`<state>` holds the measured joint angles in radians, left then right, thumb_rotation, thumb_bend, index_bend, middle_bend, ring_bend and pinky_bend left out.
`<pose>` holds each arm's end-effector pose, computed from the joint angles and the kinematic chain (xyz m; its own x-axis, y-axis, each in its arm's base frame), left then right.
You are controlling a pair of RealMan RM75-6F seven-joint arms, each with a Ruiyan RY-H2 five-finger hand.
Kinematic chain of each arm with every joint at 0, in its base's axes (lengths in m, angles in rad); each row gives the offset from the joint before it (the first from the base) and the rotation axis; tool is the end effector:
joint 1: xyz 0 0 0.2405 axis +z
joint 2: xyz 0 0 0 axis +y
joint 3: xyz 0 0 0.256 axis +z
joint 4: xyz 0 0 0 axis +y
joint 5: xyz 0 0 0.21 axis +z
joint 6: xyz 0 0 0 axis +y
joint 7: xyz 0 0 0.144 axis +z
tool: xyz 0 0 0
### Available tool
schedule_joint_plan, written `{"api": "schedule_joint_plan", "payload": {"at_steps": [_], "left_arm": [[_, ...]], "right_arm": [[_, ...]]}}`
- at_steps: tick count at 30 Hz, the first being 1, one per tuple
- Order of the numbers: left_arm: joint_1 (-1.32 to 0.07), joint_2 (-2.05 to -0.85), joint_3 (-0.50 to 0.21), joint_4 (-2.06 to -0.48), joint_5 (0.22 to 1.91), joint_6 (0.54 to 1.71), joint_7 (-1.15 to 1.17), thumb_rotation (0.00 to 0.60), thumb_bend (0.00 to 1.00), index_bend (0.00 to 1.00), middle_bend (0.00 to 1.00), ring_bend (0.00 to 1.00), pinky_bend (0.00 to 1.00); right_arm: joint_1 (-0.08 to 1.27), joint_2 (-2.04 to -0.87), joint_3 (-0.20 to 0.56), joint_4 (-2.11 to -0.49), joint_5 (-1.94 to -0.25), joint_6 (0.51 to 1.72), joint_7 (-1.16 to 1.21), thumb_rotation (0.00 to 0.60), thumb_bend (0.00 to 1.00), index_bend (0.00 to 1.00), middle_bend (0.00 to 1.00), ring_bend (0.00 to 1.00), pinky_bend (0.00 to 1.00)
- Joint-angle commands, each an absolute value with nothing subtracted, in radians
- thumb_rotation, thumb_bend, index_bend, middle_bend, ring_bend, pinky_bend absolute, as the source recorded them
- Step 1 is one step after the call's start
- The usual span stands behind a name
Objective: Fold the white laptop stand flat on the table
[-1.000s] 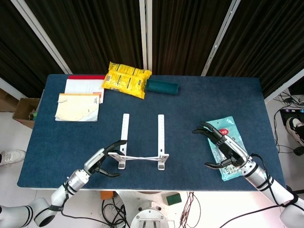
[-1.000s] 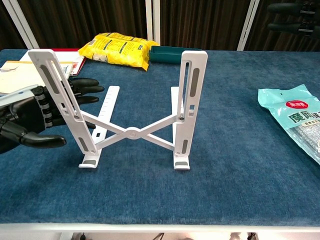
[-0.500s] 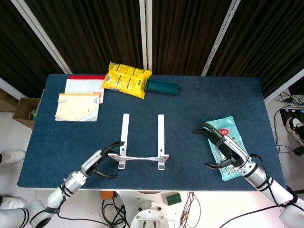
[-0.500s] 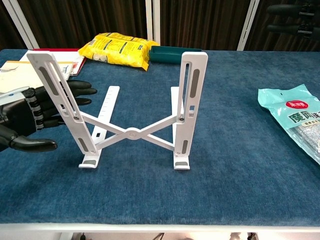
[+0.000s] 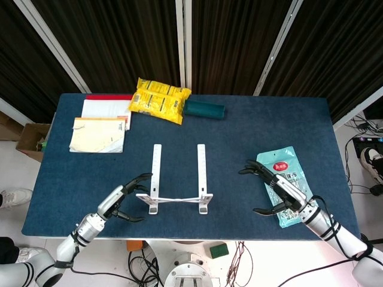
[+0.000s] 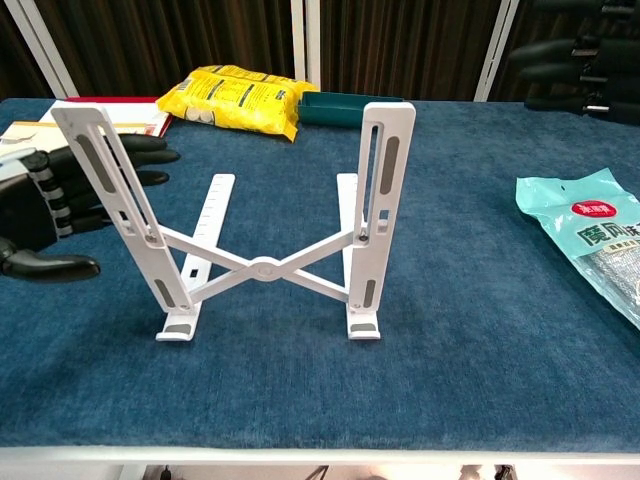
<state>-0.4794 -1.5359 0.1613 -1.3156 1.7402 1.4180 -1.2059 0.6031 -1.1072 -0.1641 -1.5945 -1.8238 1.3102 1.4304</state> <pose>-0.2193 0.2283 0.0008 -0.5484 0.6233 0.5574 0.6486 -0.1037 0.7540 -0.2036 -0.2528 0.0998 -0.5091 -0.7117 0.4841 -0.6743 -0.0198 -0.7382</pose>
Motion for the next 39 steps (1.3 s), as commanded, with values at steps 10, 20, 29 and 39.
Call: {"api": "schedule_joint_plan", "payload": {"at_steps": [10,20,29,39], "left_arm": [[-0.369,-1.405,0.08,-1.395,1.627,1.524,-0.802,0.6,0.0,0.12,0.06,0.05,0.24],[-0.292,-1.331,0.057,-1.464,1.578,1.56,-0.593,0.6,0.0,0.12,0.06,0.05,0.24],[-0.264,-1.315,0.045,-1.476,1.573,1.547,-0.527,0.6,0.0,0.12,0.06,0.05,0.24],[-0.28,-1.261,0.005,-1.47,1.557,1.496,-0.478,0.6,0.0,0.12,0.06,0.05,0.24]], "right_arm": [[0.731,-1.319,-0.058,-1.652,-1.652,0.93,0.859,0.6,0.08,0.01,0.13,0.0,0.0],[0.78,-1.538,0.081,-1.605,-1.438,0.842,0.67,0.6,0.07,0.0,0.11,0.0,0.0],[0.738,-1.657,0.209,-1.513,-1.184,0.928,0.492,0.6,0.07,0.0,0.1,0.0,0.0],[0.608,-1.578,0.278,-1.568,-1.164,1.139,0.449,0.6,0.08,0.0,0.01,0.0,0.0]]}}
